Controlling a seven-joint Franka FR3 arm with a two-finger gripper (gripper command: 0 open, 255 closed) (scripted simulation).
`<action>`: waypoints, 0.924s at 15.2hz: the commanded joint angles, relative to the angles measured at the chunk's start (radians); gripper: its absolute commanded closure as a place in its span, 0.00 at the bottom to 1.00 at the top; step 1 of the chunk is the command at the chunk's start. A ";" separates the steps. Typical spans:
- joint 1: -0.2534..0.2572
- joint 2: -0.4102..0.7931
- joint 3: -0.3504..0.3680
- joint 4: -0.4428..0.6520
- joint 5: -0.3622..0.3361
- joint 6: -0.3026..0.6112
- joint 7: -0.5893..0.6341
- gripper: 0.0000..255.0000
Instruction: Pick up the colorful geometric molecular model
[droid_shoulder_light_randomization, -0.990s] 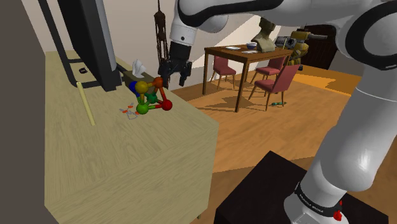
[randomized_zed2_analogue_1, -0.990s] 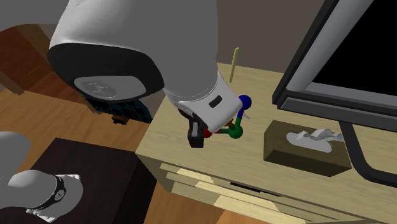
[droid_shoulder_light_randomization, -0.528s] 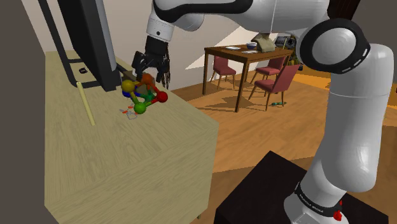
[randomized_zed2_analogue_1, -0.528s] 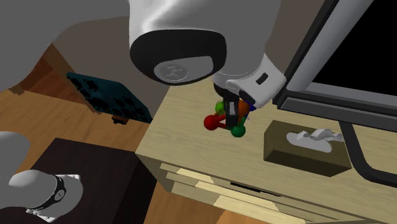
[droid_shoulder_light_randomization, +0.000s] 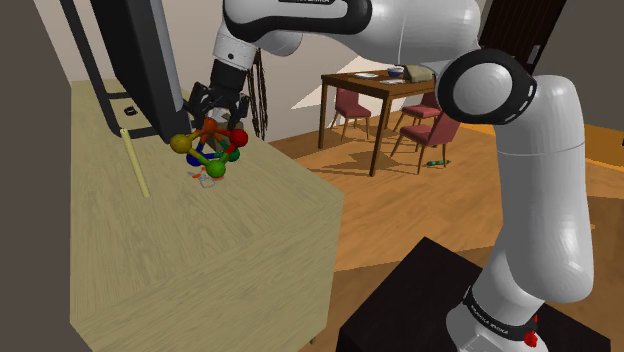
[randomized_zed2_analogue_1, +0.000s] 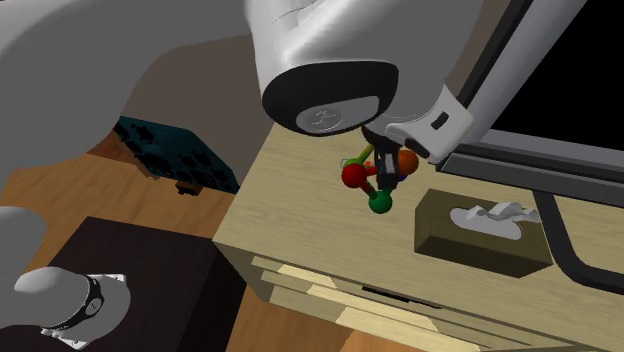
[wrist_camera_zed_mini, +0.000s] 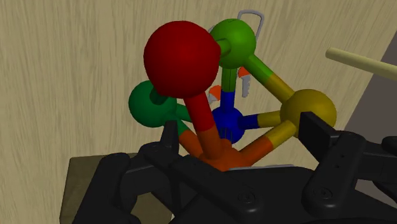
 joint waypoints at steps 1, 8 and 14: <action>-0.002 -0.005 0.000 -0.033 0.003 0.028 -0.008 0.00; -0.004 -0.010 0.000 -0.061 0.006 0.050 -0.014 1.00; -0.003 -0.009 0.000 -0.060 0.006 0.050 -0.013 1.00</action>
